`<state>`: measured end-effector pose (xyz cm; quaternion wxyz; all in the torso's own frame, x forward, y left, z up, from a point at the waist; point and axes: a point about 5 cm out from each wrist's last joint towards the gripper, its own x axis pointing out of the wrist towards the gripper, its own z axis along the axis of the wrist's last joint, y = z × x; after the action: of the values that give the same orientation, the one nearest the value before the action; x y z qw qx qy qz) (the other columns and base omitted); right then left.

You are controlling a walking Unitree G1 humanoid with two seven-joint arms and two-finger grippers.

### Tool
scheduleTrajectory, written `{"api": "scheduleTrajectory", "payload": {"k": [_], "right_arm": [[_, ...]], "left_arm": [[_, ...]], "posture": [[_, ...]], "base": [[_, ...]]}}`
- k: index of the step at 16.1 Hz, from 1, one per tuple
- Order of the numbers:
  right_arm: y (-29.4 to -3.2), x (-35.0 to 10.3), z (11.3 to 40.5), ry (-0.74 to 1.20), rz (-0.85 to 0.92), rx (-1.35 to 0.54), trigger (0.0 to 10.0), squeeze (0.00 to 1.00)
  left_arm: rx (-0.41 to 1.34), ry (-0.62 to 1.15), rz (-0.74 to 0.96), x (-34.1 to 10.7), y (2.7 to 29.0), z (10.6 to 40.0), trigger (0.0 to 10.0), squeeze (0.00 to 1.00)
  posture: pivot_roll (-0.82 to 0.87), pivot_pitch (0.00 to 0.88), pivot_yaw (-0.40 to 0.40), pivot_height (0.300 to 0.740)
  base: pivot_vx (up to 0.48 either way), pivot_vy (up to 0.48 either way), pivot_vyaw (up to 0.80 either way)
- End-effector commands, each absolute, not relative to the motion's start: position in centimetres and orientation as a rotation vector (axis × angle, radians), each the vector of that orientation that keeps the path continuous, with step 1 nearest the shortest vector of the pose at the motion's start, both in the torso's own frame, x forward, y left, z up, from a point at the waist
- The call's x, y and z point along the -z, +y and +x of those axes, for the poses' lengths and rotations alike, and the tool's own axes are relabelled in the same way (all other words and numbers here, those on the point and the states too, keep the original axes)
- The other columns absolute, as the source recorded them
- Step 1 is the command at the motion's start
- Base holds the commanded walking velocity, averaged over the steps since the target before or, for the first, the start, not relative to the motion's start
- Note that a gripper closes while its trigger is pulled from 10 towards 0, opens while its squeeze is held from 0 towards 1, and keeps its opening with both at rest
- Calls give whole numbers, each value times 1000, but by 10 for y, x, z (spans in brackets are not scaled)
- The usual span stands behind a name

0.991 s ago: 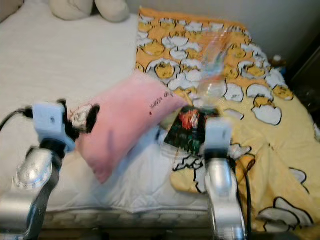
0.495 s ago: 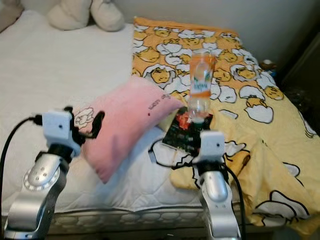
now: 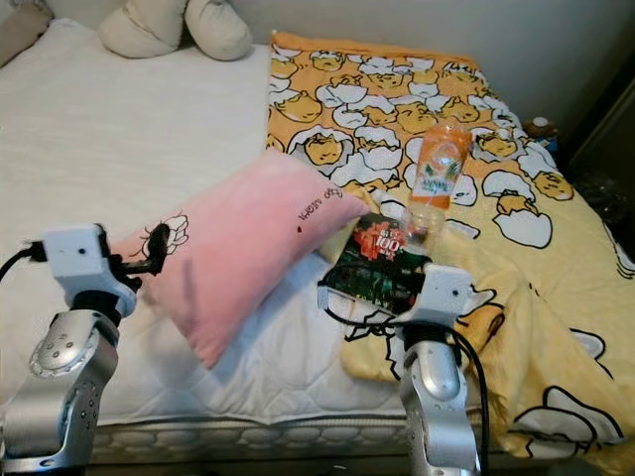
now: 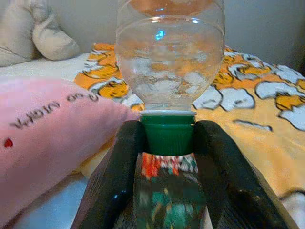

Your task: Clean up the room

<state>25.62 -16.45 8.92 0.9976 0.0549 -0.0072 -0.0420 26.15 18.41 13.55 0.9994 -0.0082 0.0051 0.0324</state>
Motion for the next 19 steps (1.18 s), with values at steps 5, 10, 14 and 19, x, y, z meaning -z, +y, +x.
{"api": "scheduleTrajectory", "payload": {"k": [5, 10, 14, 19], "right_arm": [[-165, -86, 268, 14, 134, 60, 0, 0], [-159, -81, 270, 43, 163, 51, 0, 0], [-158, -80, 273, 50, 168, 48, 0, 0], [-157, -79, 275, 56, 169, 44, 0, 0]], "left_arm": [[-29, -13, 42, -143, 175, 269, 10000, 0], [-27, -2, 62, -143, 175, 275, 10000, 0], [-23, -7, 63, -145, 174, 279, 10000, 0], [-21, -8, 62, -145, 172, 283, 10000, 0]], "posture": [[61, 0, -54, 740], [58, 0, -49, 740], [57, 0, -49, 740], [51, 0, -46, 740]], "base": [[0, 0, 0], [-188, 0, 0], [-345, 0, 0], [-369, 0, 0]]}}
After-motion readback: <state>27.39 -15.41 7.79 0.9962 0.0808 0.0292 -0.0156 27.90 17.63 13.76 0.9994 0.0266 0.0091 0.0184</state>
